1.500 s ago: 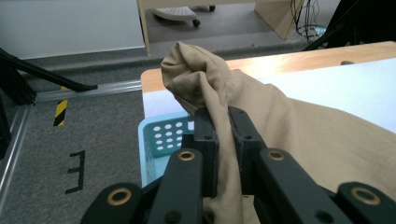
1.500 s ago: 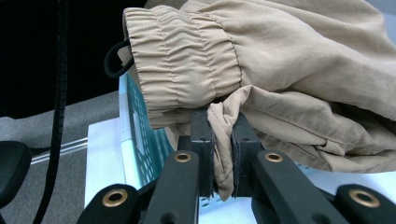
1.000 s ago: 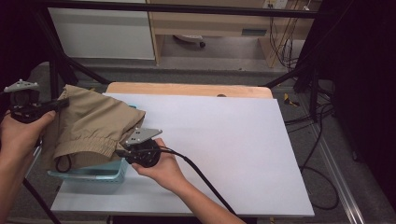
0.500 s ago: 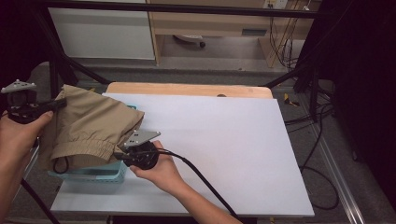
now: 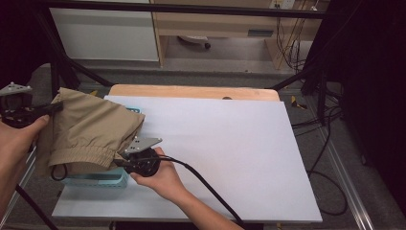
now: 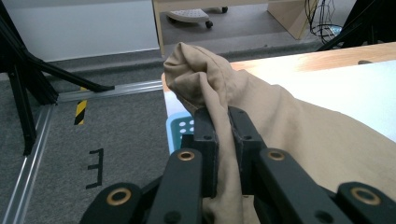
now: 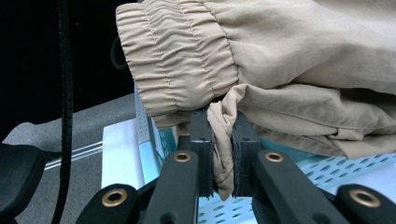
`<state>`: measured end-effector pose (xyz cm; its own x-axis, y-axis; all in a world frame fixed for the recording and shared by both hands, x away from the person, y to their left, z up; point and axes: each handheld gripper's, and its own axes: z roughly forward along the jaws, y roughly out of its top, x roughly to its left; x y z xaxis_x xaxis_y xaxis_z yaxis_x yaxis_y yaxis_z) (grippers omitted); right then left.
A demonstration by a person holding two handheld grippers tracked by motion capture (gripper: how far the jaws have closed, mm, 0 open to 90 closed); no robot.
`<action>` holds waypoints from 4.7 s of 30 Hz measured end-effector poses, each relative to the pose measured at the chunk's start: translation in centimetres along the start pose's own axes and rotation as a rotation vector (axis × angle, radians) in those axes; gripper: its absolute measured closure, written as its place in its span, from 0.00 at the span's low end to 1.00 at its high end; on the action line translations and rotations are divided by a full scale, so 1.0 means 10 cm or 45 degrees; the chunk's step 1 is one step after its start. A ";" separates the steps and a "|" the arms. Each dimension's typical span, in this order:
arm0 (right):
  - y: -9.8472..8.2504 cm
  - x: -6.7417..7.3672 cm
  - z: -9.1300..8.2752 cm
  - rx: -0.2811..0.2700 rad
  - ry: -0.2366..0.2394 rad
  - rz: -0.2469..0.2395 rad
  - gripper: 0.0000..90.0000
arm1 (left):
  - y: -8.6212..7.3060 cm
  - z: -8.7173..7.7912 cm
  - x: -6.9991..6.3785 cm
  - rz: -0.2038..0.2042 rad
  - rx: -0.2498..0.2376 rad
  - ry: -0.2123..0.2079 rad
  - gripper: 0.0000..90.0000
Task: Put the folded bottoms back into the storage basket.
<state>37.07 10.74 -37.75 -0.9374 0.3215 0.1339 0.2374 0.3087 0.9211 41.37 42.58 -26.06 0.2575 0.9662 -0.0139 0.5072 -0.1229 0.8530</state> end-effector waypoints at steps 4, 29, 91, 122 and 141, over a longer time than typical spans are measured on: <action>-0.01 0.01 0.02 0.003 0.006 0.007 0.92 | -0.01 -0.01 0.02 0.005 0.005 0.006 0.92; -0.11 0.01 0.06 0.053 0.000 -0.022 0.92 | -0.13 0.15 0.03 0.053 0.059 0.038 0.92; -0.20 -0.06 0.10 0.089 -0.047 -0.036 0.83 | -0.26 0.48 -0.01 0.019 0.128 0.095 0.91; -0.17 0.03 -0.11 0.090 -0.081 -0.063 0.54 | -0.35 0.56 -0.11 0.011 0.036 0.146 0.56; -0.18 -0.02 -0.48 0.103 -0.142 -0.047 0.39 | -0.42 0.69 -0.44 0.042 0.037 0.056 0.47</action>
<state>35.57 5.85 -37.69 -0.9127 0.4050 0.0547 0.2274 0.3919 0.8915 43.82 37.27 -33.15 0.2386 0.9704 0.0372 0.5228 -0.1606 0.8372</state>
